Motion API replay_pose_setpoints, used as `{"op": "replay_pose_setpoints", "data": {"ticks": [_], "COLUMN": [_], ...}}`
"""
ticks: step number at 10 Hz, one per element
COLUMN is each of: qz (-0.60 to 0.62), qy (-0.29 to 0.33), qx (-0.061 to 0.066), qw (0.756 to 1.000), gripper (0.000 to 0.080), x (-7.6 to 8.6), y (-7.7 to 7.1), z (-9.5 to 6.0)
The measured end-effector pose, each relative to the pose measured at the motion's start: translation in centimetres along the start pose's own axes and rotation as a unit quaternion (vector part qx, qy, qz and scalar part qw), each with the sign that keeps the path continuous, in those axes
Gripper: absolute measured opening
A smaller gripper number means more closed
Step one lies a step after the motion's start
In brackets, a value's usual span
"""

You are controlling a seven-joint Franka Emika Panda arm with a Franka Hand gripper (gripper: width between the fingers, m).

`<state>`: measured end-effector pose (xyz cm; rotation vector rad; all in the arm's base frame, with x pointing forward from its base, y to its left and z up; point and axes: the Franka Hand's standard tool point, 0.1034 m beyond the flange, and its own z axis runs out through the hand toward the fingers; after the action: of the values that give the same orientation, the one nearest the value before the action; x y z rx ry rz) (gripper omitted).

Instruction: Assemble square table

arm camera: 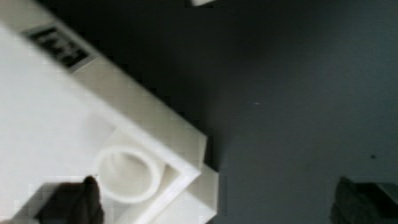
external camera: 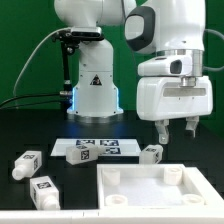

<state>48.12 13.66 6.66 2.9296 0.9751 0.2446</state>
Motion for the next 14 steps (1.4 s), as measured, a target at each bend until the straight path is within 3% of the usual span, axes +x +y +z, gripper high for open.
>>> {"op": "replay_pose_setpoints", "data": {"ticks": [3, 4, 6, 7, 8, 11, 13, 14], "qz": [0.094, 0.143, 0.289, 0.35, 0.388, 0.46, 0.499, 0.504], "qy": [-0.003, -0.023, -0.061, -0.063, -0.041, -0.046, -0.097, -0.117], "qx": [0.006, 0.01, 0.017, 0.026, 0.029, 0.03, 0.058, 0.066], "qw": [0.996, 0.989, 0.955, 0.934, 0.92, 0.886, 0.859, 0.853], "gripper": [0.0649, 0.0649, 0.0649, 0.0649, 0.0649, 0.0649, 0.0649, 0.0649], "x": [-0.2, -1.3, -2.4, -1.1, -0.6, -0.9, -2.8, -3.0], "y": [0.0, 0.6, 1.7, 4.5, 5.4, 4.9, 5.5, 5.4], "z": [0.2, 0.8, 0.8, -0.3, -0.3, 0.0, 0.4, 0.3]}}
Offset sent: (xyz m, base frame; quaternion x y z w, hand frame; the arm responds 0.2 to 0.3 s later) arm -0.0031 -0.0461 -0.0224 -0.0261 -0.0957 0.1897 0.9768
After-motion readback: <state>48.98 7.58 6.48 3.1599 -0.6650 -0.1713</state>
